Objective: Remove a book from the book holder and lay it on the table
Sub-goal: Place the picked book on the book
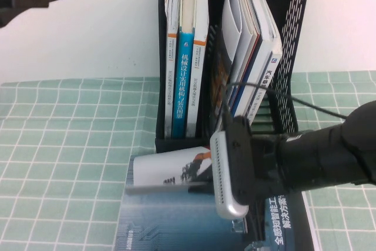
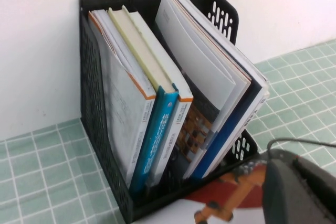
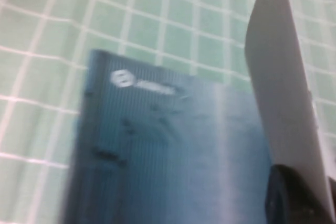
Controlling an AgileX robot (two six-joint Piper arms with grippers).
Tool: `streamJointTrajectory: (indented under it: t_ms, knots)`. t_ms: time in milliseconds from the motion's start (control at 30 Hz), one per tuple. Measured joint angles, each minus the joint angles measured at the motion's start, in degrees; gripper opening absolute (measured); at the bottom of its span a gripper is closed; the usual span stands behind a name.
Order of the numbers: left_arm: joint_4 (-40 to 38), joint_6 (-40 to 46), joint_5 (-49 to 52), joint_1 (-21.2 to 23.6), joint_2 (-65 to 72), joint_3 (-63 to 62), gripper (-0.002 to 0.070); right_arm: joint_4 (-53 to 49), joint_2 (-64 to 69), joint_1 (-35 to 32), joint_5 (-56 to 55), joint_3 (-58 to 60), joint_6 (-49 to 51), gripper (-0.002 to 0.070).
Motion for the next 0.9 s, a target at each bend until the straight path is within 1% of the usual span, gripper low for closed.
streamJointTrajectory:
  t_ms: [67,100,167,233,300,333,367,467,767,833,900]
  knots:
    - [0.0,0.3,-0.6,0.0,0.0,0.0,-0.0003,-0.6,1.0,0.0,1.7,0.0,0.8,0.0033]
    - [0.0,0.3,-1.2,0.0,0.0,0.1,-0.0003,-0.9,1.7,0.0,2.5,0.0,1.2,0.0067]
    - [0.0,0.3,-2.8,0.0,0.0,0.9,-0.0003,-1.1,3.1,0.0,3.2,0.0,2.5,0.0166]
    - [0.0,0.3,-4.7,0.0,0.0,2.0,-0.0003,-1.5,4.4,0.0,3.7,0.0,4.5,0.0314]
    - [0.0,0.3,-5.7,0.0,0.0,3.2,-0.0003,-2.4,5.3,0.0,4.6,0.0,6.1,0.0427]
    - [0.0,0.0,-5.9,0.0,0.0,4.0,-0.0003,-3.2,5.5,0.0,5.5,0.0,6.8,0.0466]
    - [0.0,-0.2,-6.0,0.0,0.0,4.7,-0.0003,-3.9,5.7,0.0,6.7,0.0,7.3,0.0484]
    - [0.0,-1.8,-5.9,0.0,0.0,6.8,-0.0003,-5.0,5.8,0.0,10.0,0.0,8.7,0.0508]
    - [-1.3,-4.1,-5.9,0.0,0.0,9.7,-0.0003,-5.5,5.8,-0.1,14.0,-0.1,9.9,0.0497]
    - [-1.6,-4.1,-5.9,0.0,-0.5,9.7,-0.0003,-5.7,5.2,-0.1,17.8,-0.7,10.4,0.0484]
    - [-1.9,-2.9,-6.4,0.0,-1.5,9.7,-0.0003,-6.6,3.4,-0.2,21.5,-1.7,10.5,0.0446]
